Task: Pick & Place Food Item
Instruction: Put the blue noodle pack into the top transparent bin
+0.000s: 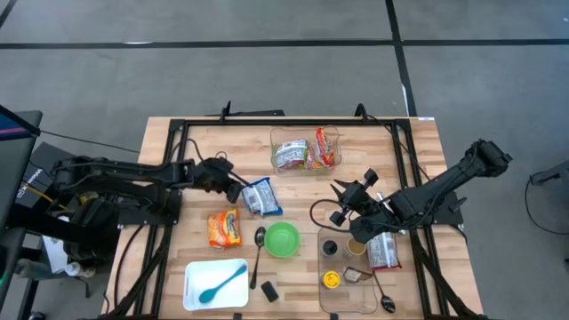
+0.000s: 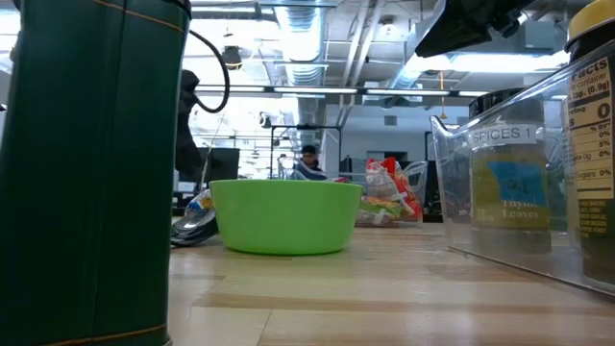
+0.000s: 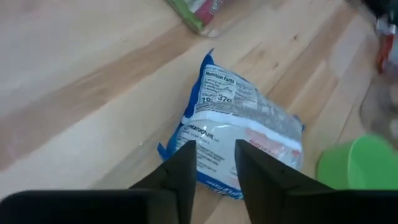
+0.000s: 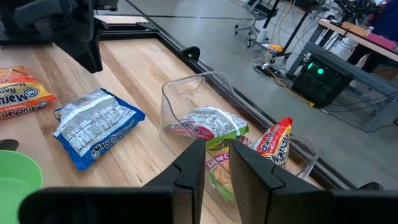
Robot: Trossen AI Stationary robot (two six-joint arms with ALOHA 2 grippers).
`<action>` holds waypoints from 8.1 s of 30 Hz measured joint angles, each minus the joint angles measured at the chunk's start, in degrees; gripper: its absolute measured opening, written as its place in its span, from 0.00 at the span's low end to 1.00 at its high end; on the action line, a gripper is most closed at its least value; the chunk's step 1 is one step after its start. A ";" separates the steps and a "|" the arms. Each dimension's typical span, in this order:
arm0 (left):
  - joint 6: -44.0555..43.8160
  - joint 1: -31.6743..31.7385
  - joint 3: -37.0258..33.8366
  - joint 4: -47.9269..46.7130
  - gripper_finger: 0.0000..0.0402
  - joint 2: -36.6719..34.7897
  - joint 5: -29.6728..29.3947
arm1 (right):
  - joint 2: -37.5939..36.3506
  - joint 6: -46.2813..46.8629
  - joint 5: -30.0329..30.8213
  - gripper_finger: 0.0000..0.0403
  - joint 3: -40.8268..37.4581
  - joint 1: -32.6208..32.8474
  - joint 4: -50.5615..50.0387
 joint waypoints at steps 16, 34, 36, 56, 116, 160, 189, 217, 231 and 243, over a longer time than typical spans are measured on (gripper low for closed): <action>30.92 -1.88 -1.02 1.37 0.36 0.00 1.83 | 0.00 -0.16 -0.02 0.16 -0.01 0.00 0.00; 38.23 -1.86 -11.43 16.08 0.44 0.44 -0.62 | 0.00 -0.15 -0.02 0.16 -0.01 -0.02 0.06; 38.23 -1.86 -11.43 16.39 0.45 0.65 -1.10 | 0.00 -0.15 -0.02 0.16 -0.01 -0.02 0.29; 44.17 -1.86 -11.43 26.76 0.45 14.55 -2.70 | -0.01 -0.15 -0.04 0.16 -0.02 0.02 1.04; 44.13 -8.29 -11.41 54.58 0.01 14.62 -2.68 | -0.02 -0.15 -0.07 0.16 -0.02 0.02 1.03; 47.15 -14.18 0.66 76.71 0.01 25.90 -2.70 | -0.02 -0.15 -0.04 0.16 0.00 -0.02 1.27; 47.18 -12.40 6.10 76.06 0.01 33.88 -2.70 | 2.27 -15.36 -32.72 0.16 -0.02 -12.11 4.03; 47.18 -12.40 6.08 76.06 0.00 33.86 -2.70 | 1.53 -18.40 -49.46 0.44 -0.02 -17.62 5.31; 47.17 -12.40 6.08 76.06 0.01 33.86 -2.70 | 1.53 -23.84 -49.13 0.61 0.00 -20.92 7.83; 47.17 -12.40 6.08 75.99 0.01 33.86 -2.70 | 1.53 -29.30 -55.48 0.60 0.00 -21.70 14.74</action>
